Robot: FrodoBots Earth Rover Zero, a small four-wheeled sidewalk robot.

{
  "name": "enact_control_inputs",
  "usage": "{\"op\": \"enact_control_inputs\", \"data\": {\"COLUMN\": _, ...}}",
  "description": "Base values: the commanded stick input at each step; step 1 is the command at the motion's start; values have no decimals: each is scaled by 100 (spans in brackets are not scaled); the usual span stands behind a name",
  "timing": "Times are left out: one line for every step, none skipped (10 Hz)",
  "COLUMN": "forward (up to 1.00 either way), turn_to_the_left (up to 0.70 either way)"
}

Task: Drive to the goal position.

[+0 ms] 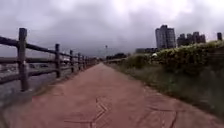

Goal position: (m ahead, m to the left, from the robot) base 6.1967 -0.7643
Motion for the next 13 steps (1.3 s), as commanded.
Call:
{"op": "enact_control_inputs", "data": {"forward": 100, "turn_to_the_left": 0}}
{"op": "enact_control_inputs", "data": {"forward": 100, "turn_to_the_left": 0}}
{"op": "enact_control_inputs", "data": {"forward": 100, "turn_to_the_left": 0}}
{"op": "enact_control_inputs", "data": {"forward": 100, "turn_to_the_left": 0}}
{"op": "enact_control_inputs", "data": {"forward": 100, "turn_to_the_left": 20}}
{"op": "enact_control_inputs", "data": {"forward": 100, "turn_to_the_left": 38}}
{"op": "enact_control_inputs", "data": {"forward": 100, "turn_to_the_left": 14}}
{"op": "enact_control_inputs", "data": {"forward": 100, "turn_to_the_left": 0}}
{"op": "enact_control_inputs", "data": {"forward": 100, "turn_to_the_left": 0}}
{"op": "enact_control_inputs", "data": {"forward": 100, "turn_to_the_left": 0}}
{"op": "enact_control_inputs", "data": {"forward": 100, "turn_to_the_left": 0}}
{"op": "enact_control_inputs", "data": {"forward": 100, "turn_to_the_left": 0}}
{"op": "enact_control_inputs", "data": {"forward": 100, "turn_to_the_left": 0}}
